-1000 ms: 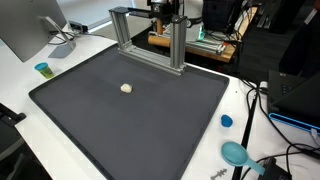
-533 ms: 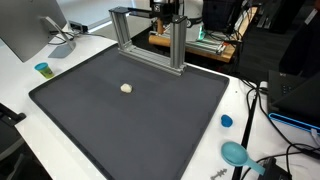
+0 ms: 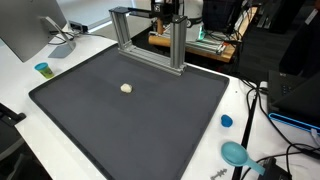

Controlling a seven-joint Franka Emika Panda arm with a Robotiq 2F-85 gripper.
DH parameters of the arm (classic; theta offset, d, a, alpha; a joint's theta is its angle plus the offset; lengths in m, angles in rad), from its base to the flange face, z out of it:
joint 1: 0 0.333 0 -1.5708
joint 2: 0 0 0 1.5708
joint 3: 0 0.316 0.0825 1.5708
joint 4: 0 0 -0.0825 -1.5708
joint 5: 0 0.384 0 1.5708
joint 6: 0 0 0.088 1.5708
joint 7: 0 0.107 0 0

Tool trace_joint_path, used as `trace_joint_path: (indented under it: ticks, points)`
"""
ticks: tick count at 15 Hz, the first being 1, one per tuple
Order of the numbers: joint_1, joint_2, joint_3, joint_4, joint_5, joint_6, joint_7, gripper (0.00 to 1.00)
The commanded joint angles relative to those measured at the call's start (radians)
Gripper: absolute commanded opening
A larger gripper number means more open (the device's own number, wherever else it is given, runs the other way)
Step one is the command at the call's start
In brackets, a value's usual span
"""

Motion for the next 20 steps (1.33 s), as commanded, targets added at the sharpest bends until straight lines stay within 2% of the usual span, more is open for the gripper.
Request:
trace_joint_path:
  ticks: [1, 5, 6, 7, 9, 10, 11, 12, 16, 18, 19, 20]
  points:
    - [0.023, -0.018, -0.025, -0.006, 0.026, -0.055, -0.058, 0.34]
    - [0.046, -0.021, -0.044, -0.011, 0.04, -0.062, -0.113, 0.34]
    - [0.052, -0.024, -0.051, -0.014, 0.043, -0.062, -0.132, 0.84]
    - [0.052, -0.024, -0.054, -0.013, 0.041, -0.065, -0.141, 0.85]
    - [0.06, -0.02, -0.066, -0.008, 0.047, -0.086, -0.174, 0.95]
    - [0.06, -0.02, -0.067, -0.008, 0.046, -0.09, -0.18, 0.85]
    - [0.061, -0.019, -0.069, -0.008, 0.046, -0.089, -0.186, 0.6]
    - [0.057, -0.021, -0.065, -0.011, 0.042, -0.083, -0.179, 0.6]
    - [0.041, -0.017, -0.05, -0.01, 0.038, -0.052, -0.145, 0.37]
    - [0.034, -0.009, -0.033, 0.001, 0.027, -0.045, -0.122, 0.37]
    - [0.031, -0.007, -0.026, 0.005, 0.023, -0.043, -0.114, 0.87]
    - [0.031, -0.004, -0.02, 0.008, 0.021, -0.042, -0.108, 0.89]
